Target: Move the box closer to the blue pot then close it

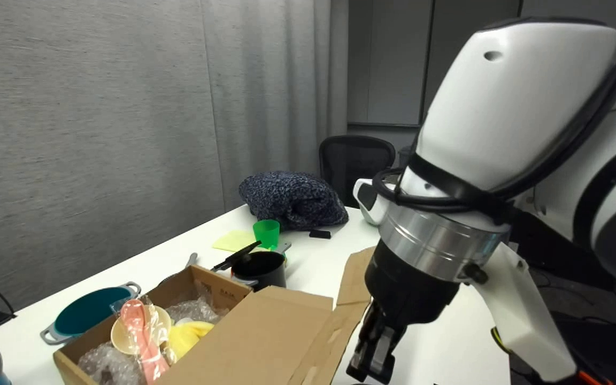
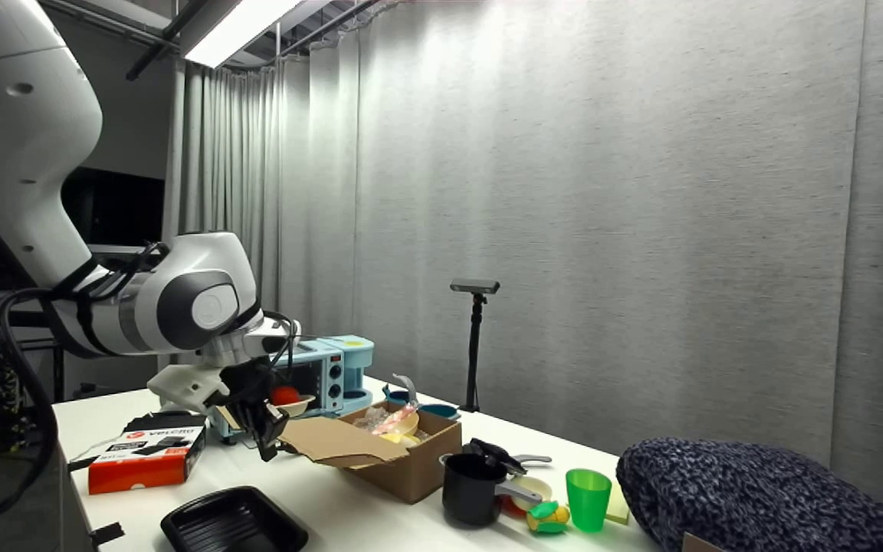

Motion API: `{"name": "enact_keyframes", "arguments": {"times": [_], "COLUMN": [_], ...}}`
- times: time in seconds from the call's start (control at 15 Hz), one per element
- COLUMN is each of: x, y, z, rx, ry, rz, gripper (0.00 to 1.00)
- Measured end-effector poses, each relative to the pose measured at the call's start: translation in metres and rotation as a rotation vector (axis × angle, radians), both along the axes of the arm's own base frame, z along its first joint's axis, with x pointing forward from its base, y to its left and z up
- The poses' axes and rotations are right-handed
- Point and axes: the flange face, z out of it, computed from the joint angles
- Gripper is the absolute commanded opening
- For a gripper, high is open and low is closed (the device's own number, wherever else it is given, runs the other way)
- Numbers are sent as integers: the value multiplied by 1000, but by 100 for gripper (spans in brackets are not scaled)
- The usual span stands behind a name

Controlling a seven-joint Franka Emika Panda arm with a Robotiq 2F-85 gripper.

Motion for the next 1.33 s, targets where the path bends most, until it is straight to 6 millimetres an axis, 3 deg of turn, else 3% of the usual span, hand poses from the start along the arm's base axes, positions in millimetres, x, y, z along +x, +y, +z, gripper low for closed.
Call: {"name": "enact_keyframes", "arguments": {"times": [0.27, 0.87, 1.33], "x": [3, 17, 33], "y": [-7, -17, -21], "z": [10, 57, 74], "rx": [-30, -104, -167], "ry": [-126, -363, -470], "rz": [-16, -43, -47], "gripper": [0, 0, 0]}}
